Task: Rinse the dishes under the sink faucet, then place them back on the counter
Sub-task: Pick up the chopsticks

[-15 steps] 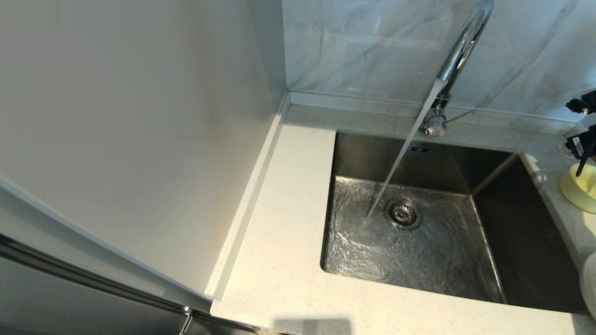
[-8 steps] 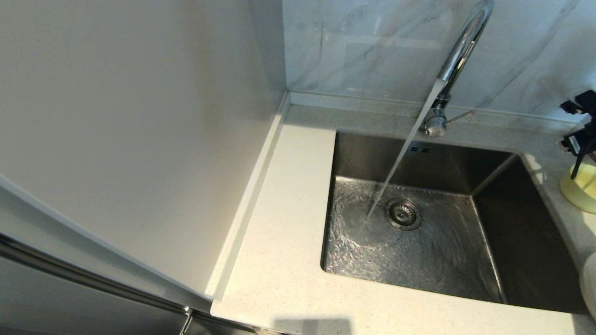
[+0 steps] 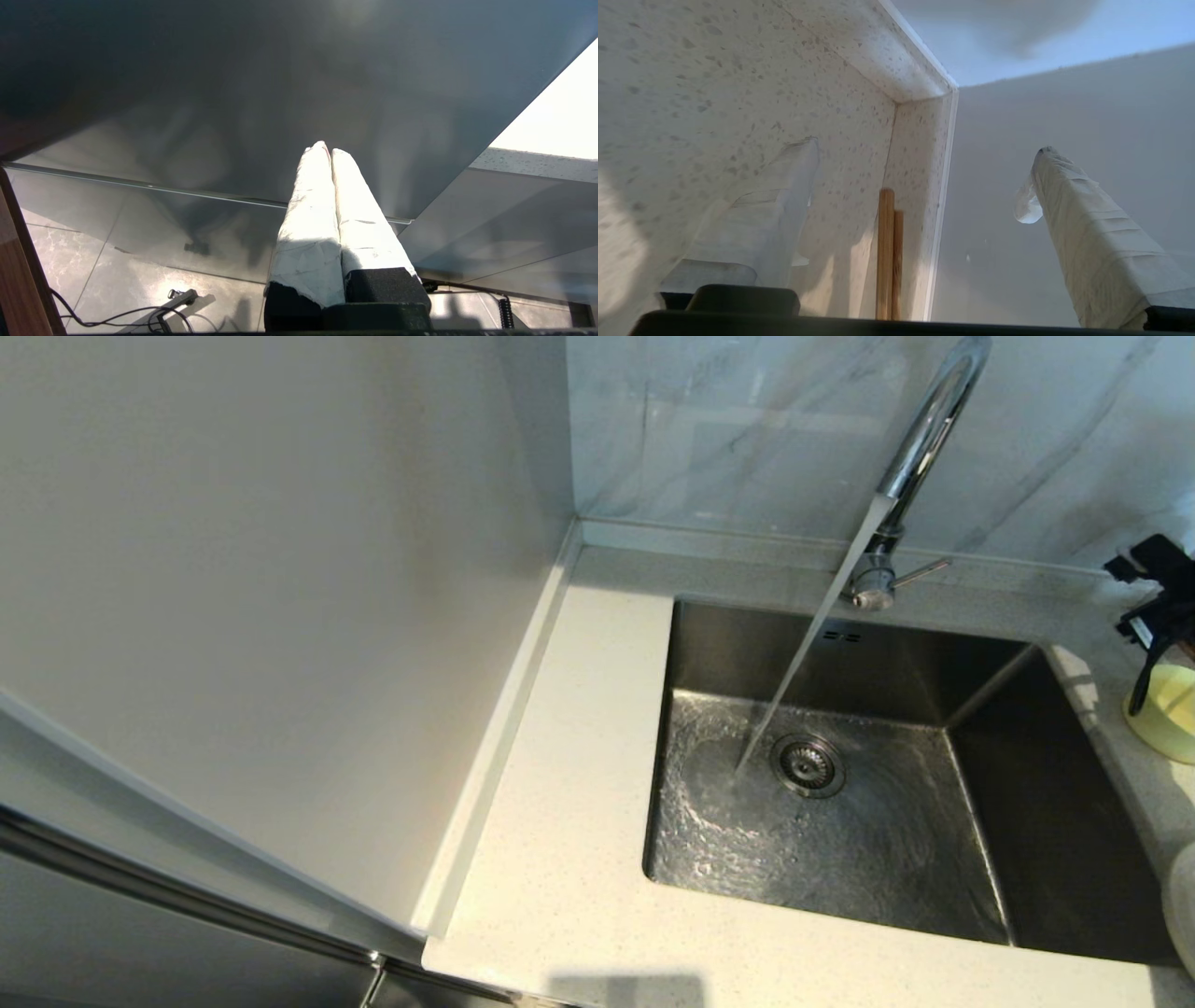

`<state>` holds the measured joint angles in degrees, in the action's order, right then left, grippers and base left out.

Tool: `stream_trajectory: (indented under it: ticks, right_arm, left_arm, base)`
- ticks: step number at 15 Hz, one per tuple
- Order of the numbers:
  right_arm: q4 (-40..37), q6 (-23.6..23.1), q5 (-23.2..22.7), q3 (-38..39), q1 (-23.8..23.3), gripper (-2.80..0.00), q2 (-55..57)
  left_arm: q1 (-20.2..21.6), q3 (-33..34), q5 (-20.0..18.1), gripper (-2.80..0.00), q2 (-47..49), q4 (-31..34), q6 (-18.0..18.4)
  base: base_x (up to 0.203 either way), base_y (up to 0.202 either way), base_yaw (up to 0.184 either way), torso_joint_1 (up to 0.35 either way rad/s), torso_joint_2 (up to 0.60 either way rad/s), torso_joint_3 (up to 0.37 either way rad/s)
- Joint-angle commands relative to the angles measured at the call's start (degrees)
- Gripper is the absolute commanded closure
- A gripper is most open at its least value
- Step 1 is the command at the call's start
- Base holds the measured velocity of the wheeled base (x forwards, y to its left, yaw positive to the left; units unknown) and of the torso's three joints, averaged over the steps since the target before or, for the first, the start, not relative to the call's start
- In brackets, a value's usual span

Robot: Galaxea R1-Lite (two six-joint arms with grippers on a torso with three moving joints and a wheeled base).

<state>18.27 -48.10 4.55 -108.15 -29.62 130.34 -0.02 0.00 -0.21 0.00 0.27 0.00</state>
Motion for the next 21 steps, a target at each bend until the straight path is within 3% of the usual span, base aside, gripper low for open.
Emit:
stream_trajectory:
  ticks: [1,3,7,15,16,21]
  right_arm:
    - [1.58,-1.27,0.05,0.41,-0.04,-2.80,1.36]
    - [4.36,-4.82,0.05,0.31,-0.69,-2.80,2.14]
    - [6.43,-7.16,0.11,-1.31,-1.27,-2.80,3.56]
    - [6.08,-7.66,1.37,-3.03,-1.49,-2.80,4.39]
    - [6.08,-7.89,1.43,-3.03,-1.49,0.00,4.30]
    - [5.99,-7.89,1.43,-2.94,-1.49,0.00,4.06]
  left_arm:
    - [0.02,0.00,0.03,0.00,0.00,0.00,0.00]
    - [0.02,0.00,-0.04,0.00,0.00,0.00,0.00]
    - [0.02,0.00,0.03,0.00,0.00,0.00,0.00]
    - [0.02,0.00,-0.03,0.00,0.00,0.00,0.00]
    - [0.02,0.00,0.02,0.00,0.00,0.00,0.00]
    - [0.02,0.00,0.03,0.00,0.00,0.00,0.00]
  base:
    - [0.000,0.000,0.000,0.000,0.00,0.000]
    - [0.000,0.000,0.000,0.000,0.00,0.000]
    - [0.000,0.000,0.000,0.000,0.00,0.000]
    - [0.000,0.000,0.000,0.000,0.00,0.000]
    - [0.000,0.000,0.000,0.000,0.00,0.000]
    - [0.000,0.000,0.000,0.000,0.00,0.000]
